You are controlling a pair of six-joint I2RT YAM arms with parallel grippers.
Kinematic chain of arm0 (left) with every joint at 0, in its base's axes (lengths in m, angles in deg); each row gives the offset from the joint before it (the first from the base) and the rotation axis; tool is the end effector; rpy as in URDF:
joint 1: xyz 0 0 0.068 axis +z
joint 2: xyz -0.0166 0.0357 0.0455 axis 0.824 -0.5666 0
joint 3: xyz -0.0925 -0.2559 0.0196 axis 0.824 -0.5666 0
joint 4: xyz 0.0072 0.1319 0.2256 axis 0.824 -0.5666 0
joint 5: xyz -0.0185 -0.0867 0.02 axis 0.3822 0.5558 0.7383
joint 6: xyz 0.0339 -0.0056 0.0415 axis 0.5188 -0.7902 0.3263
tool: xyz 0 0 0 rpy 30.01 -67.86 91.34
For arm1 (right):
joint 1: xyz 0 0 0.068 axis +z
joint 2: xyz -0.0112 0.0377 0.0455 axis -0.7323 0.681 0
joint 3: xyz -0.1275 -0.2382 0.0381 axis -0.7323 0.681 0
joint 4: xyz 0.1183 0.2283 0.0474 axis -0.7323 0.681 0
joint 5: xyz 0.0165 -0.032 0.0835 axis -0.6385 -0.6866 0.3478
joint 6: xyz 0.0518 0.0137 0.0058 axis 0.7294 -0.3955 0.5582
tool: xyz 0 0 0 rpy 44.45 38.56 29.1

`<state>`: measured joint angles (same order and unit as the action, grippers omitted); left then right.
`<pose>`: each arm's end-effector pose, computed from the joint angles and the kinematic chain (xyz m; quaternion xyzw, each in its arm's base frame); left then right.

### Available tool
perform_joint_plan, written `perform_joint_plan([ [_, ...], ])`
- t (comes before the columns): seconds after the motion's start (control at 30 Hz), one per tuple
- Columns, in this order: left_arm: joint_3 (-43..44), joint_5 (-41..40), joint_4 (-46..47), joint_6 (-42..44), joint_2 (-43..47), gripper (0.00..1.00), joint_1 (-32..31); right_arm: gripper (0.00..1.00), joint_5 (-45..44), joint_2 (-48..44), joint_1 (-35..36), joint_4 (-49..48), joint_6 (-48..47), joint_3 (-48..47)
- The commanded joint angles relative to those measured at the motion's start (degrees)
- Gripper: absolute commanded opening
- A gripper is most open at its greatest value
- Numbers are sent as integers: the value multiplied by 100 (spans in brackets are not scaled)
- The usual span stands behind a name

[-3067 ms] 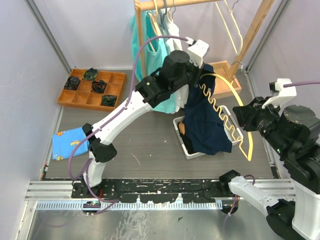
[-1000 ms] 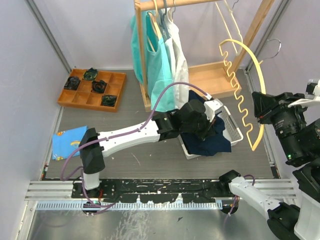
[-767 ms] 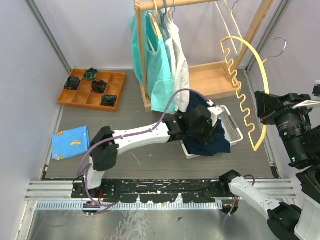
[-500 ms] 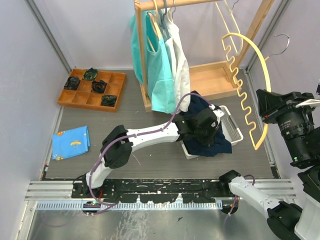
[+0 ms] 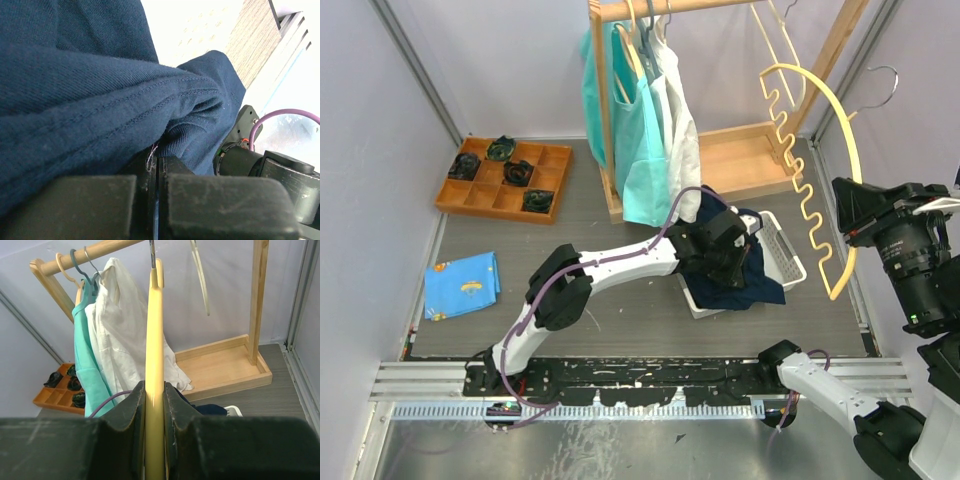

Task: Remove the t-shirt from the hanger
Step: Place the T-shirt in the bin.

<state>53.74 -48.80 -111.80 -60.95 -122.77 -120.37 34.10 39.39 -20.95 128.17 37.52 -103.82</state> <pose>0.2094 -0.4642 0.2252 0.2853 0.8680 -0.3632 0.1826 0.0173 -0.0047 0.5638 0.0521 0.6699 0.1428 0.7267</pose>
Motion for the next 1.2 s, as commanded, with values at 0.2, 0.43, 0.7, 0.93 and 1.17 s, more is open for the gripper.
perform_joint_plan([
  [0.2, 204, 3, -302, 378, 483, 38, -26, 1, 164, 136, -11, -611, -25, 35],
  [0.43, 1124, -626, -1045, 1036, 822, 64, -299, 1, 186, 120, -8, -798, -59, 228],
  [0.7, 2007, -1252, -1749, 1357, 1150, 68, -487, 1, 75, 63, -11, -901, -104, 387],
  [0.93, 1479, -2522, -1698, 1662, 2074, 72, -481, 1, 112, 55, -11, -872, -84, 582],
  [1.17, 1096, -3334, -1670, 1763, 2835, 79, -482, 1, 267, 331, -7, -838, -84, 580],
])
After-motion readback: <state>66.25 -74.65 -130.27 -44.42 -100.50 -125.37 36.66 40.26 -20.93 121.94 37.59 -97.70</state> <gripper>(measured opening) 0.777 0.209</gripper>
